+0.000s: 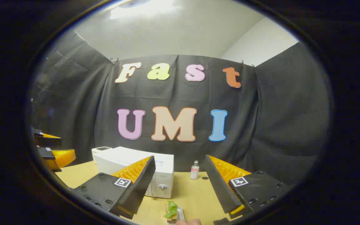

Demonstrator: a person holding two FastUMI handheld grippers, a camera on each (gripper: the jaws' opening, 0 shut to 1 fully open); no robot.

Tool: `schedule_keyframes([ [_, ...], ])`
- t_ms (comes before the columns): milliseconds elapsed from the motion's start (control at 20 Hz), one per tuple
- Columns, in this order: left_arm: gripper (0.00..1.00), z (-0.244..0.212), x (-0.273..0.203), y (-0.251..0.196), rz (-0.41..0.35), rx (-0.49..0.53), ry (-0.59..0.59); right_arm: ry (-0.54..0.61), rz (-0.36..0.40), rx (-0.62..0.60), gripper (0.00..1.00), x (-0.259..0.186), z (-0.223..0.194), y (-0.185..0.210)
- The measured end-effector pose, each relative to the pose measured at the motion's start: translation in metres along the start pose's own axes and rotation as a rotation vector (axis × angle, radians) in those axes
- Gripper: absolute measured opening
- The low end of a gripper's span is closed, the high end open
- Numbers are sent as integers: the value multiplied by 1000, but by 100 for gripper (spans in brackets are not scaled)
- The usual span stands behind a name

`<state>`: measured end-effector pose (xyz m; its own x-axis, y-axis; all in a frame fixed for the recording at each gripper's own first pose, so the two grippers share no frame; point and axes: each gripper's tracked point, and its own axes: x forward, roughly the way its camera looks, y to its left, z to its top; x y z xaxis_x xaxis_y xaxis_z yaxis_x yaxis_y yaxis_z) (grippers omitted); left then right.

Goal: Open the microwave oven with the left hand, put the food in, and close the microwave oven.

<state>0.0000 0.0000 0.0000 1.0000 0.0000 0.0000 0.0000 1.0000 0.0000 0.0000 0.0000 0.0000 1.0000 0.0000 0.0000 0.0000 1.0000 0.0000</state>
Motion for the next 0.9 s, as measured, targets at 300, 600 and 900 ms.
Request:
schedule_keyframes([
  [300,97,1,3,1,7,20,3,4,10,11,96,1,-1,1],
  [600,97,2,5,4,21,25,5,2,23,-10,96,3,-1,2],
  [900,97,6,10,6,38,22,-3,11,18,-2,96,10,-3,-2],
])
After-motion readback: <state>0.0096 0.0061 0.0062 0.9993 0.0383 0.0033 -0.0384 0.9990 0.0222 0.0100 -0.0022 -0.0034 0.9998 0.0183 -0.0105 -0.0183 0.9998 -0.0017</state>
